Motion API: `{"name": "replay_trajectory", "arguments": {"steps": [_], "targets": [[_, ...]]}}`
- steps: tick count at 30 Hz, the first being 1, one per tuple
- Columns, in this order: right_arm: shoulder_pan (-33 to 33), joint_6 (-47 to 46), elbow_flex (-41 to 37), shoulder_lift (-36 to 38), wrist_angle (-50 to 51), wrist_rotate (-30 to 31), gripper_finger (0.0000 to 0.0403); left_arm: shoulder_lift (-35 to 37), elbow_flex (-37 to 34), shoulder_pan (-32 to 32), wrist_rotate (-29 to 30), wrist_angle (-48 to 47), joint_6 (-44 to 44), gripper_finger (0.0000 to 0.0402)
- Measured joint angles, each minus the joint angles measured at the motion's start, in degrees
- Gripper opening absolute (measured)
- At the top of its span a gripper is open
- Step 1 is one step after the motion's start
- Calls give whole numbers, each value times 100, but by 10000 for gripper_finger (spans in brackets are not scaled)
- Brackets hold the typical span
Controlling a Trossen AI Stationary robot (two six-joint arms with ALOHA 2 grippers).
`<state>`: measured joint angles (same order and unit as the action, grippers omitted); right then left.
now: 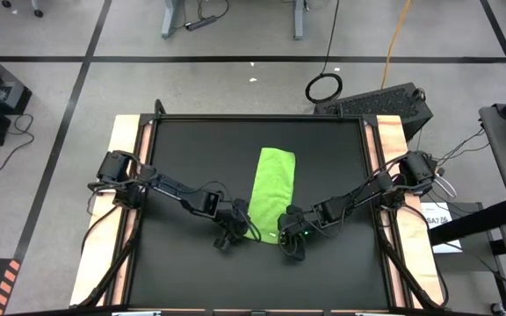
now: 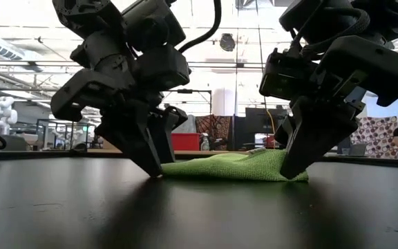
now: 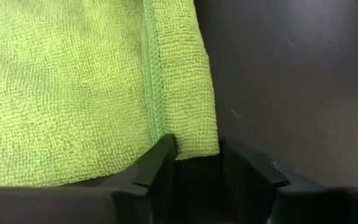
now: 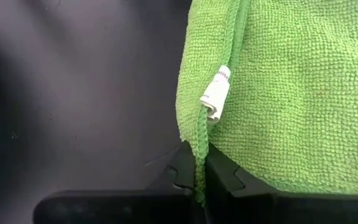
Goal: Roll towel into tight, uniform cylinder
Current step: Roll the green towel
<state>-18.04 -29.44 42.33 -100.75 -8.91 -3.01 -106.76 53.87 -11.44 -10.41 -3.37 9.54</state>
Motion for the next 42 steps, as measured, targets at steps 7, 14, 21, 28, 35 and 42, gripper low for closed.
{"name": "replay_trajectory", "arguments": {"steps": [7,14,21,28,35,42], "targets": [[-47,-156,-4,52,-3,12,8,-33,-4,37,-77,152,-373,56],[-513,176,-15,773,605,1078,102,-51,-20,200,-693,240,-890,8],[-1090,790,-4,1217,671,1923,213,-64,-31,494,-1470,257,-1355,3],[-1349,1105,-7,1028,562,2750,231,-66,-37,797,-2253,244,-1377,2],[-1357,1115,-4,611,127,2855,229,-66,-37,1092,-2876,258,-1492,2],[-1356,773,0,155,-164,2849,228,-66,-35,1248,-2999,29,-1522,1]]}}
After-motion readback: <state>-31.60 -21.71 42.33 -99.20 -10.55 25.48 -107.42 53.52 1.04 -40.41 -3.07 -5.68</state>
